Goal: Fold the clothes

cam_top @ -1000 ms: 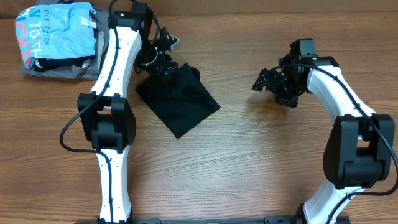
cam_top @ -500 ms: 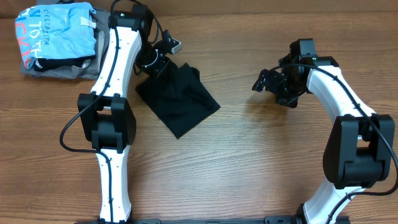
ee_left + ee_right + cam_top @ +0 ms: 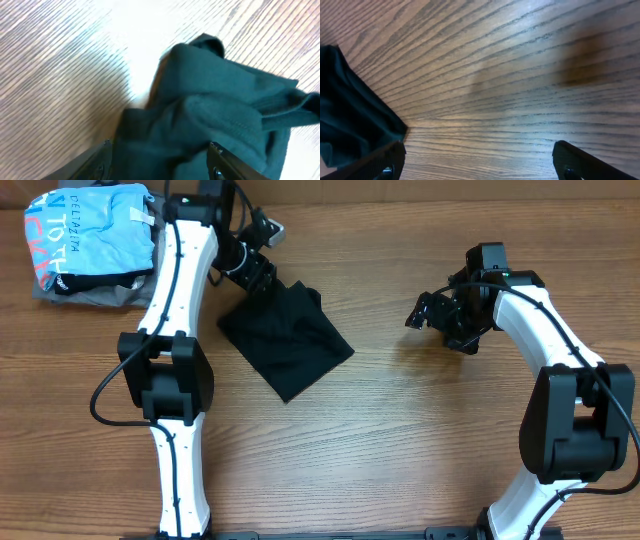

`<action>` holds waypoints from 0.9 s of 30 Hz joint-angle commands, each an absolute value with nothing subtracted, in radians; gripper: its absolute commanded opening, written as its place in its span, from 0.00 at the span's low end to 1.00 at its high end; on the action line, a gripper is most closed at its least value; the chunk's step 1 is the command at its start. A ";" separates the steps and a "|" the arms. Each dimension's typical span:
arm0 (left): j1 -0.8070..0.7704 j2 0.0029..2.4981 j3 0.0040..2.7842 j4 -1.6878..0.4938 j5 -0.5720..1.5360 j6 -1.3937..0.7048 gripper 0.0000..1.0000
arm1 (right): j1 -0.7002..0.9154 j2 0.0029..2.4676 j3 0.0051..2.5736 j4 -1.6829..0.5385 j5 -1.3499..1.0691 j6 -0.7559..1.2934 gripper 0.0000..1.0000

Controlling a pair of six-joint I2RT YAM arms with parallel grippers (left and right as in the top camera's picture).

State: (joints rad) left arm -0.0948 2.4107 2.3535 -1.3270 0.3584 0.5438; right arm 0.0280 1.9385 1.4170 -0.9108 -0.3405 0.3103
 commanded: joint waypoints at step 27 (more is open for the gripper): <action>-0.095 2.491 2.368 -1.320 0.414 0.703 0.72 | 0.034 1.932 1.413 -0.918 -0.341 0.334 0.98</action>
State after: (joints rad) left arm -0.0917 2.4638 2.3535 -1.3460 0.4683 0.6842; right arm 0.0280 1.9385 1.4170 -0.9176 -0.3405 0.3237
